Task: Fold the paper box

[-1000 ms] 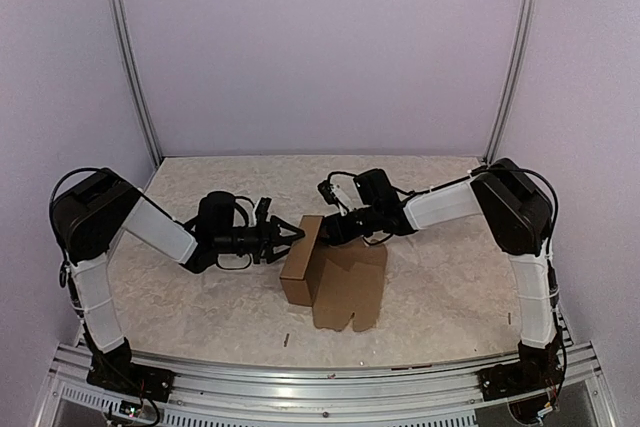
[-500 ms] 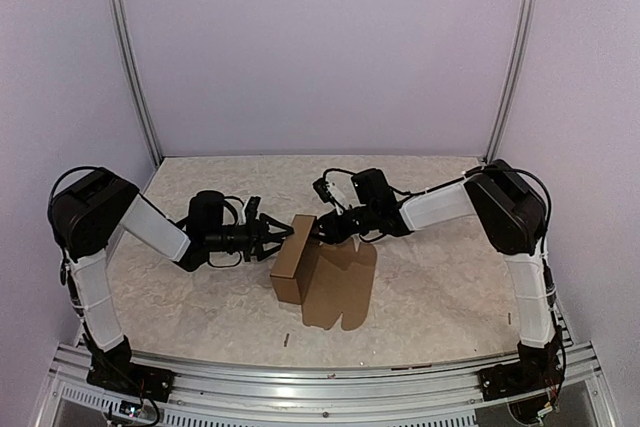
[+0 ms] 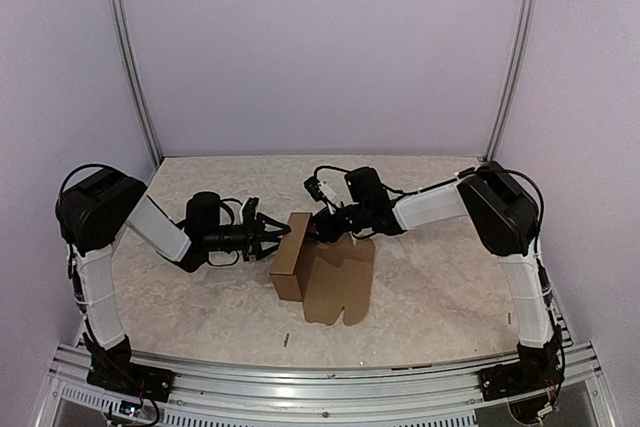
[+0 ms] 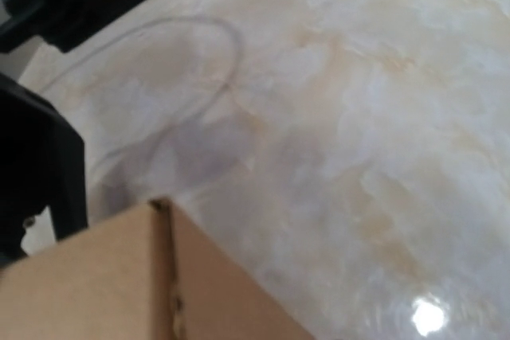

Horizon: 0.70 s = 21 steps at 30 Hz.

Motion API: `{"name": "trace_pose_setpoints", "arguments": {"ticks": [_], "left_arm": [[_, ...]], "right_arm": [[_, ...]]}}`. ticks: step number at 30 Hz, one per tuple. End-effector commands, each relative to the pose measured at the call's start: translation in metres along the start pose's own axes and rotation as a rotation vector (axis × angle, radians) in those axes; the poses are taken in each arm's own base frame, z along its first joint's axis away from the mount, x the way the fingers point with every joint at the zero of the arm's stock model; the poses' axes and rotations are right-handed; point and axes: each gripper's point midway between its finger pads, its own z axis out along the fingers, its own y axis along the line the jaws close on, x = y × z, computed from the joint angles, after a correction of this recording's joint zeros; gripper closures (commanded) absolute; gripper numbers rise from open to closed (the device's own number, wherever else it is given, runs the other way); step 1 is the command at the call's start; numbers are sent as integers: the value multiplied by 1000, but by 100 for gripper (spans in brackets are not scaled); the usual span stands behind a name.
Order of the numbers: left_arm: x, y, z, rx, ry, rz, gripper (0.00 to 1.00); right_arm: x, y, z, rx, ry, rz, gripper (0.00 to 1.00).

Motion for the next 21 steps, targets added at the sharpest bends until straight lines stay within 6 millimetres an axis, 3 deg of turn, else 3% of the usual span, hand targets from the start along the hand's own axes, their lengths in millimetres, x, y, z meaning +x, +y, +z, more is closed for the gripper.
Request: {"name": "trace_pose_setpoints", "arguments": {"ticks": [1, 12, 16, 21], "left_arm": [[-5, 3, 1, 16, 5, -17, 49], [-6, 2, 1, 45, 1, -54, 49], [0, -17, 10, 84, 4, -49, 49], [6, -47, 28, 108, 14, -6, 49]], "right_arm": [[4, 5, 16, -35, 6, -32, 67], [5, -13, 27, 46, 35, 43, 95], [3, -26, 24, 147, 70, 156, 97], [-11, -33, 14, 258, 91, 170, 97]]}}
